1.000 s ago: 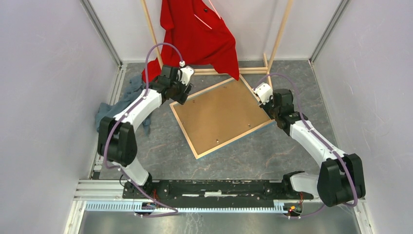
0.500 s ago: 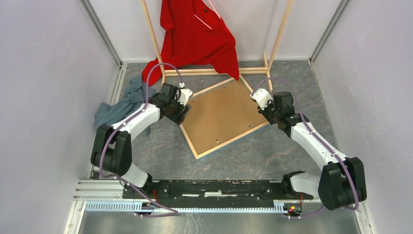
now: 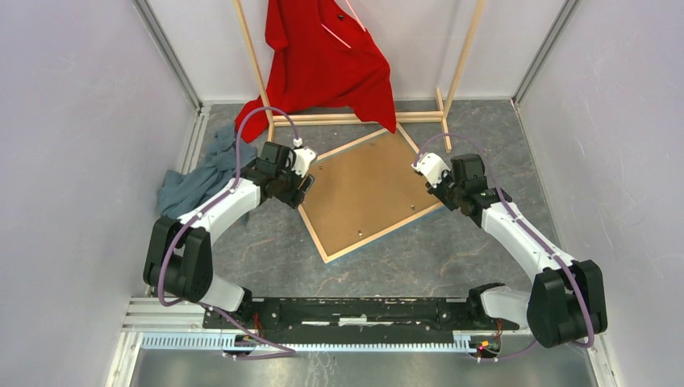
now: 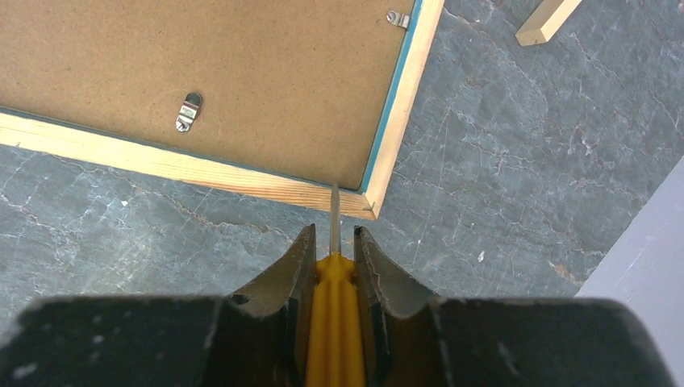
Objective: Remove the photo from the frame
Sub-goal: Adjust the photo frame at the center of the board.
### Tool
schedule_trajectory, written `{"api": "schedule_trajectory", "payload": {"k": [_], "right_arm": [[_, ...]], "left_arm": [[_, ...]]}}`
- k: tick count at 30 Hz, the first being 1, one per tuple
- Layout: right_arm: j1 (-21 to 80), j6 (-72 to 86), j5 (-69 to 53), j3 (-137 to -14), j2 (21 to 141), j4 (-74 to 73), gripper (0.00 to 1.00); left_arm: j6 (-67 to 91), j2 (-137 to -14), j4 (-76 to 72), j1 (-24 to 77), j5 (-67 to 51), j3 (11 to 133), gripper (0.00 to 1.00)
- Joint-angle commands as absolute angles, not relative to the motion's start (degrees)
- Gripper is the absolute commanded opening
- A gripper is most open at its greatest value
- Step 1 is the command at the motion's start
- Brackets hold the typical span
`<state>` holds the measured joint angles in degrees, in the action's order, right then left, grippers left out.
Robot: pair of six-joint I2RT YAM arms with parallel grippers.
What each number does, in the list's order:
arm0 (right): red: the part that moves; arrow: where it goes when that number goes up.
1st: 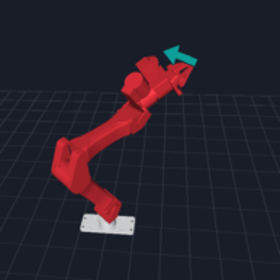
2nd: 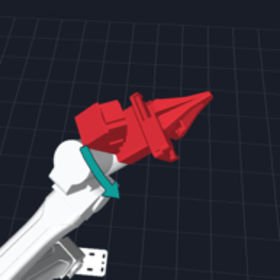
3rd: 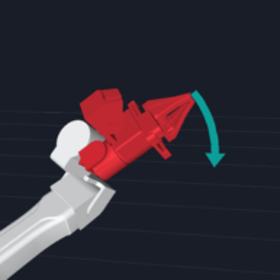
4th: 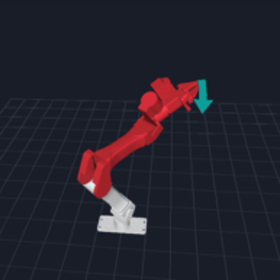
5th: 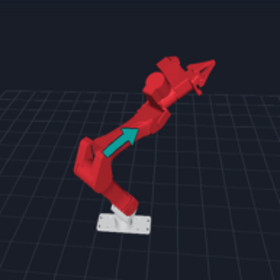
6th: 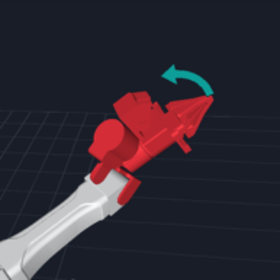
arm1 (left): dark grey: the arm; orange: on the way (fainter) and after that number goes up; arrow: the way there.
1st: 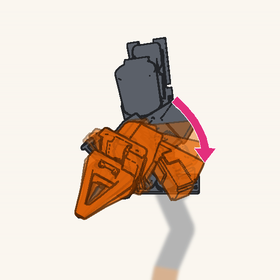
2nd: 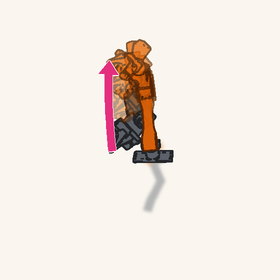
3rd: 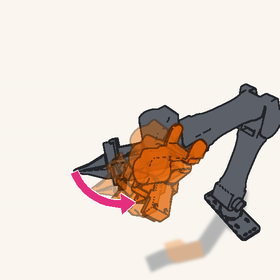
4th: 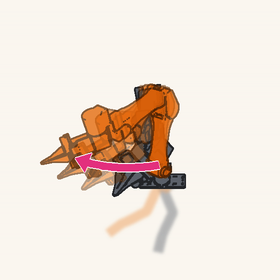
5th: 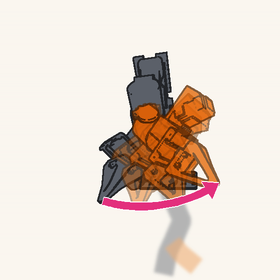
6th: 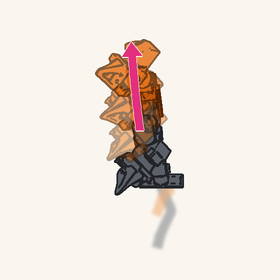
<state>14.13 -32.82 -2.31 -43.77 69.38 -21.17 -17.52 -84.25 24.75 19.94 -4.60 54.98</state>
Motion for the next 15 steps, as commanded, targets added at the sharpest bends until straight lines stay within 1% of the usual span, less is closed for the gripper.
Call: {"api": "schedule_trajectory", "payload": {"k": [1,3,7,15], "right_arm": [[14.1,-35.0,-3.8,-43.9,68.8,-22.4,0.00],[14.1,-35.6,-3.8,-43.9,69.1,-23.1,0.00],[14.3,-37.0,-4.9,-44.1,69.2,-25.4,0.00],[16.8,-39.7,-7.1,-44.3,66.8,-29.4,0.00]], "left_arm": [[-18.3,-82.6,21.9,19.4,-4.2,54.6,0.74],[-18.1,-82.6,21.6,19.4,-4.0,54.6,0.78],[-17.7,-82.7,20.8,19.3,-2.6,54.3,0.90],[-17.6,-83.1,20.7,19.1,-1.7,54.3,1.00]]}}
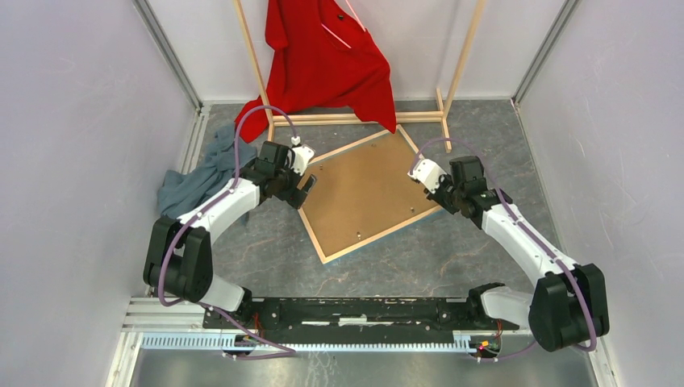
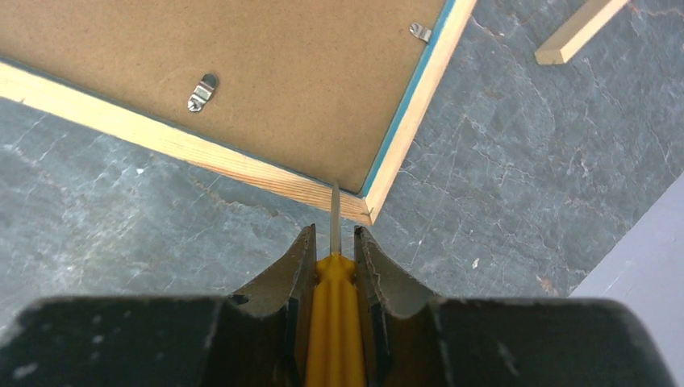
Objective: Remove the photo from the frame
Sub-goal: Adjust the photo frame at the center of the board.
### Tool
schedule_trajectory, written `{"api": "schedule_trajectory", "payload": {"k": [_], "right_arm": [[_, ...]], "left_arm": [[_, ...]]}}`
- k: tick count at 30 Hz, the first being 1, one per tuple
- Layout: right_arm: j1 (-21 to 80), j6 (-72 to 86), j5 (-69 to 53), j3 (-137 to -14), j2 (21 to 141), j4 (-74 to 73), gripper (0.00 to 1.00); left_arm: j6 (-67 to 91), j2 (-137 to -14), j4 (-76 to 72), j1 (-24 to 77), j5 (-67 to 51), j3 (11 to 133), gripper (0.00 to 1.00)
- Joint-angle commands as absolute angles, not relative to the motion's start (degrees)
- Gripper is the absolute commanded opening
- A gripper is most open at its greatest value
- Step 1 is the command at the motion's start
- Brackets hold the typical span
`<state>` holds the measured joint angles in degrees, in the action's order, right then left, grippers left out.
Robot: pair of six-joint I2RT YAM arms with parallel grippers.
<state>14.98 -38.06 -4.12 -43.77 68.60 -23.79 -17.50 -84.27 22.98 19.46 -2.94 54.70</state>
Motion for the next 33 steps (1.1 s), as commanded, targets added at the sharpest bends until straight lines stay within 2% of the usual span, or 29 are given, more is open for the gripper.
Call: {"api": "schedule_trajectory", "payload": {"k": [1,21,28,33], "right_arm": [[17.3,-40.0,-7.0,-44.2,66.8,-30.0,0.00],[24.8,-45.1,-15.0,-43.4,61.3,-39.6,0.00],[24.9,-40.0,-13.1,-47.3,57.7,-29.5,0.00],[24.7,-32.0,-1.9,-50.4,60.8,-19.3,0.00]], "left_arm": [[-17.6,-83.1,20.5,19.1,-1.5,54.3,1.00],[-14.0,-89.8,19.0,18.9,5.2,58.0,1.00],[-11.8,-93.1,19.4,18.6,8.5,59.3,1.00],[-8.3,-95.0,18.7,16.2,2.9,60.6,1.00]]}}
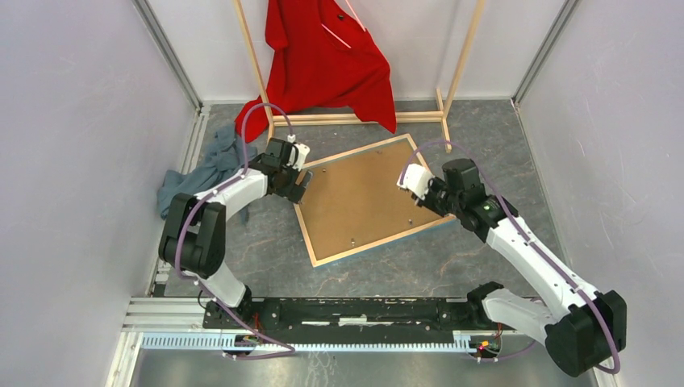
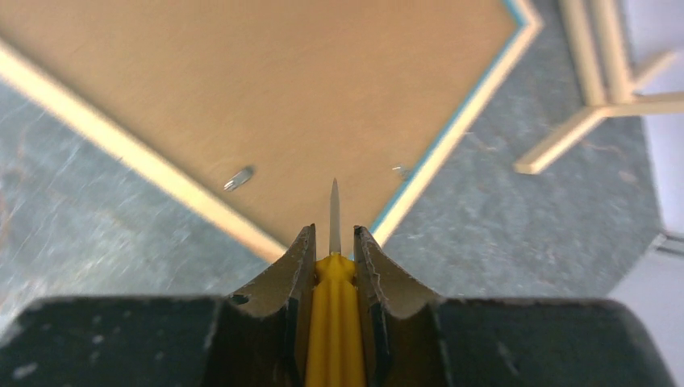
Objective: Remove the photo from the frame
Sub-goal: Adjust the photo frame at the center of the board.
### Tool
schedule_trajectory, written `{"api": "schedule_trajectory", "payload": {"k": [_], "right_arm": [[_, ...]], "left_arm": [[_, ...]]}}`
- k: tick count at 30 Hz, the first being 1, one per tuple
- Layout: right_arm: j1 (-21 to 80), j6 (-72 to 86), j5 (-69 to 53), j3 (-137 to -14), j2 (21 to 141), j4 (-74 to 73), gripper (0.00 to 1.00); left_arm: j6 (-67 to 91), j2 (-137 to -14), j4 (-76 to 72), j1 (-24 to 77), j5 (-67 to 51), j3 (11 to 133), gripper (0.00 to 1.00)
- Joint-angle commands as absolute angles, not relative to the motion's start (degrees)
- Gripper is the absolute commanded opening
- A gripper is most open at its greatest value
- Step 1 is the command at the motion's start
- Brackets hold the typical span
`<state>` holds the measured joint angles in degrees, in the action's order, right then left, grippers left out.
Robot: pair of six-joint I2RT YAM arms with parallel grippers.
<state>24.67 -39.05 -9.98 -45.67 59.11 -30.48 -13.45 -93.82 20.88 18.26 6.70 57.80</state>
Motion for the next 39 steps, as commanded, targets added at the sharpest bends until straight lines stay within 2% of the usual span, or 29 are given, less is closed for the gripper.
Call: {"api": "schedule_trajectory", "payload": {"k": [1,6,12,20,31,39], "right_arm": [[24.8,-31.0,-0.5,-50.9,61.5,-17.9,0.00],[24.8,-28.0,4.5,-48.2,62.7,-12.1,0.00],[24.7,-28.9,12.0,-41.1,59.5,-3.1,0.00],[22.2,-27.1,14.4,-38.1,59.4,1.6,0.00],[19.3,-24.0,9.7,-39.8,63.0,-2.9,0.00],[16.1,-20.0,16.9,-39.4,65.9,-1.5,0.00]], "left_arm": [[-7.1,-95.1,18.4,15.0,-0.3,60.9,1.00],[-1.7,-95.8,15.4,9.9,-16.5,60.8,1.00],[3.0,-99.6,12.0,9.0,-24.2,60.5,1.00],[7.3,-105.5,10.3,8.9,-27.0,64.4,1.00],[10.2,-116.0,9.8,10.5,-28.6,76.5,1.00],[9.9,-118.2,12.7,11.9,-27.7,81.7,1.00]]}}
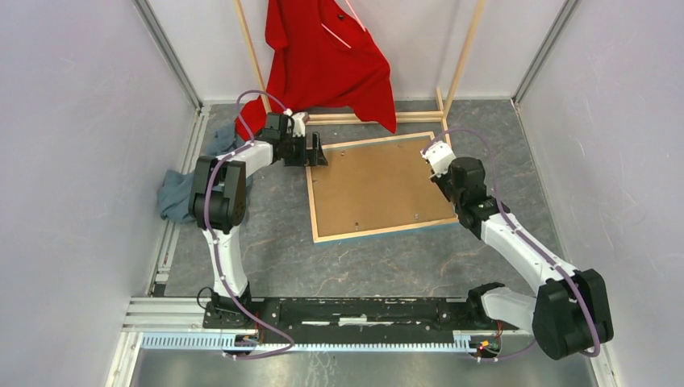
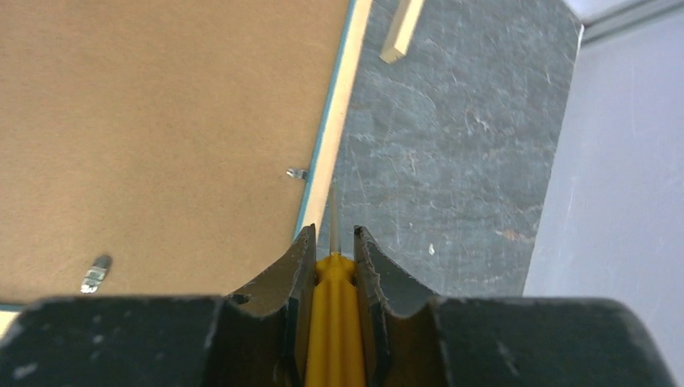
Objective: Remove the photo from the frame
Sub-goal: Adjust the photo frame at the center of the board.
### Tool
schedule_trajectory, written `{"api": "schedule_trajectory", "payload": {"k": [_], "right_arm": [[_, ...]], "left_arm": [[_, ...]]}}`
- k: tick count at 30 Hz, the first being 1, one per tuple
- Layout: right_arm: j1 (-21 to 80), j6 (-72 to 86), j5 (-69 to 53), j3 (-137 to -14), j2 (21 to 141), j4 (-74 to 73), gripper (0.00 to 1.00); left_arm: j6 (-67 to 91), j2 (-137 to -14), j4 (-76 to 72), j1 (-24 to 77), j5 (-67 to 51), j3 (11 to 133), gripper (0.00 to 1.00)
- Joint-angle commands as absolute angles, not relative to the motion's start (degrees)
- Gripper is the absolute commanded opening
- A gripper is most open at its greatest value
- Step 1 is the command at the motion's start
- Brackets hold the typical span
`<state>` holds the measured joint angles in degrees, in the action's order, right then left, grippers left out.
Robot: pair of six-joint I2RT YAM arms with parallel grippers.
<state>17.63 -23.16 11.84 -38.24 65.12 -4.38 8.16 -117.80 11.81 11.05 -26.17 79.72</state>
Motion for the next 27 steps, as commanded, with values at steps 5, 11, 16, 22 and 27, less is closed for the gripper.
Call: {"api": "schedule_trajectory", "payload": {"k": [5,11,16,22,27], "right_arm": [[13.3,-18.1,19.4,-39.3,67.9,-1.4,0.00],[11.7,-17.1,14.6,-40.2,70.4,-4.4,0.00],[9.6,-16.1,5.9,-41.2,71.7,-7.3,0.00],[8.4,-15.5,-4.1,-42.1,71.4,-10.1,0.00],[8.2,-14.9,-8.3,-42.5,69.8,-11.5,0.00]], "left_arm": [[7.9,-113.5,15.1,11.8,-26.2,80.1,1.00],[5.0,-107.6,17.9,11.7,-25.7,75.9,1.00],[2.2,-104.4,19.7,11.5,-25.5,73.3,1.00],[0.4,-102.4,21.5,10.1,-24.8,72.8,1.00],[0.4,-102.7,20.7,9.5,-24.6,72.2,1.00]]}}
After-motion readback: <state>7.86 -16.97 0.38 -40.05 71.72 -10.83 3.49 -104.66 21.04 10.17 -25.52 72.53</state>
